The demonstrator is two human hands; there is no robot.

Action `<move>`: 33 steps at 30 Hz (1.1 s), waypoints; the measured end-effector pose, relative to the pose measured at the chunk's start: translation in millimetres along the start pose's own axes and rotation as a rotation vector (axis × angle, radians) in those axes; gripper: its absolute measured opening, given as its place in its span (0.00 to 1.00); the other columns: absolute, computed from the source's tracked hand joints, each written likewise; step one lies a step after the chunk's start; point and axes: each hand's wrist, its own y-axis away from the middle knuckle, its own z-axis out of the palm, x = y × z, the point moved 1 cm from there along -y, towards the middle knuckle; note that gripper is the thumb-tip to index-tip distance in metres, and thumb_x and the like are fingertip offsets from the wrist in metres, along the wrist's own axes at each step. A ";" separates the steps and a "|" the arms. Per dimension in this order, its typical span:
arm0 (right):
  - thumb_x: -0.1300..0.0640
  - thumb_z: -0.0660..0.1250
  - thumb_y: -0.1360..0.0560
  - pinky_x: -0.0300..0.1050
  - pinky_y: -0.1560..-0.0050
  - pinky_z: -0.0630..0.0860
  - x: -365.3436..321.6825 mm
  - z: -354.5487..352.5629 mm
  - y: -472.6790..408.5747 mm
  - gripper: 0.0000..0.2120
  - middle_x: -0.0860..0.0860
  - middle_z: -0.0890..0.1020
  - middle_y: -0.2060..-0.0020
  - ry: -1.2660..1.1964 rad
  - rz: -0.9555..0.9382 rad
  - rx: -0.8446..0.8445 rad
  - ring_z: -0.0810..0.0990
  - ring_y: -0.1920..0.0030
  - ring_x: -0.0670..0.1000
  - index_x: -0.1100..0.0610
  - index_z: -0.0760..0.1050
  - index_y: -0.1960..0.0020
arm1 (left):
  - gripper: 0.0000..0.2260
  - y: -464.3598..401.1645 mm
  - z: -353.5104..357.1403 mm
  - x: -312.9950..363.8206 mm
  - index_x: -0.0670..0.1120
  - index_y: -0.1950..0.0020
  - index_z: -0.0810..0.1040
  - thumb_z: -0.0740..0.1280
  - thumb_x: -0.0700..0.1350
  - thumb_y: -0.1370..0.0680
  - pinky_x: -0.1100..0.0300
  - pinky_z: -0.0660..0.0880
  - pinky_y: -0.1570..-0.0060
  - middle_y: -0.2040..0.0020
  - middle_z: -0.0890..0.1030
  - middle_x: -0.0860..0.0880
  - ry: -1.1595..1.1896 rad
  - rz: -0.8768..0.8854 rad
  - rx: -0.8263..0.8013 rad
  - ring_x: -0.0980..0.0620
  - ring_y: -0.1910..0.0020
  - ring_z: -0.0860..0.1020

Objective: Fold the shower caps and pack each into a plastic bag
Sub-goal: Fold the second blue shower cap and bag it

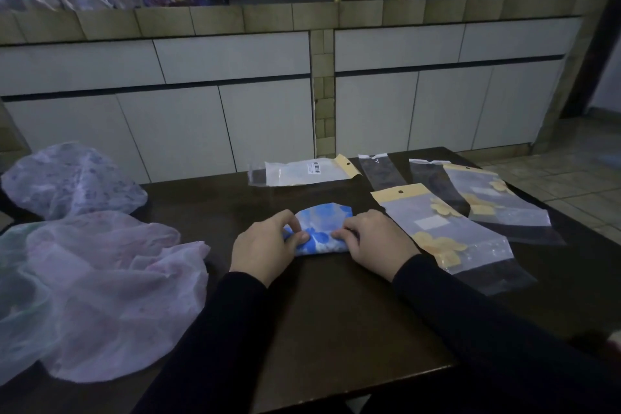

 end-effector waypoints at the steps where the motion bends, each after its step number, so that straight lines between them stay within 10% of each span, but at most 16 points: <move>1: 0.45 0.58 0.21 0.43 0.49 0.73 0.5 -0.2 0.2 0.14 0.50 0.78 0.54 0.002 -0.023 0.025 0.73 0.52 0.47 0.53 0.77 0.49 | 0.07 -0.3 0.1 -0.9 0.57 0.52 0.73 0.65 0.58 0.23 0.61 0.69 0.56 0.48 0.75 0.55 0.003 0.011 0.005 0.56 0.51 0.73; 8: 0.53 0.62 0.21 0.33 0.47 0.65 -0.3 -3.2 1.1 0.09 0.48 0.76 0.46 -0.041 -0.190 0.117 0.71 0.45 0.45 0.52 0.77 0.43 | 0.05 3.9 11.8 7.0 0.53 0.50 0.80 0.64 0.47 0.21 0.63 0.66 0.53 0.51 0.77 0.55 -0.069 0.268 0.236 0.57 0.55 0.68; 18: 0.44 0.66 0.25 0.38 0.44 0.71 2.5 2.0 11.2 0.18 0.48 0.78 0.46 -0.047 -0.063 0.052 0.75 0.48 0.45 0.50 0.77 0.38 | 0.14 4.0 15.0 -5.7 0.55 0.44 0.82 0.74 0.53 0.29 0.57 0.69 0.38 0.46 0.78 0.59 0.179 0.084 0.022 0.57 0.44 0.72; 33: 0.48 0.64 0.22 0.35 0.48 0.69 11.2 -0.5 0.0 0.14 0.46 0.74 0.48 -0.233 -0.028 0.050 0.72 0.50 0.43 0.51 0.78 0.40 | 0.11 1.2 0.1 14.4 0.55 0.42 0.78 0.62 0.54 0.20 0.57 0.72 0.48 0.51 0.77 0.54 -0.021 0.098 0.011 0.55 0.52 0.74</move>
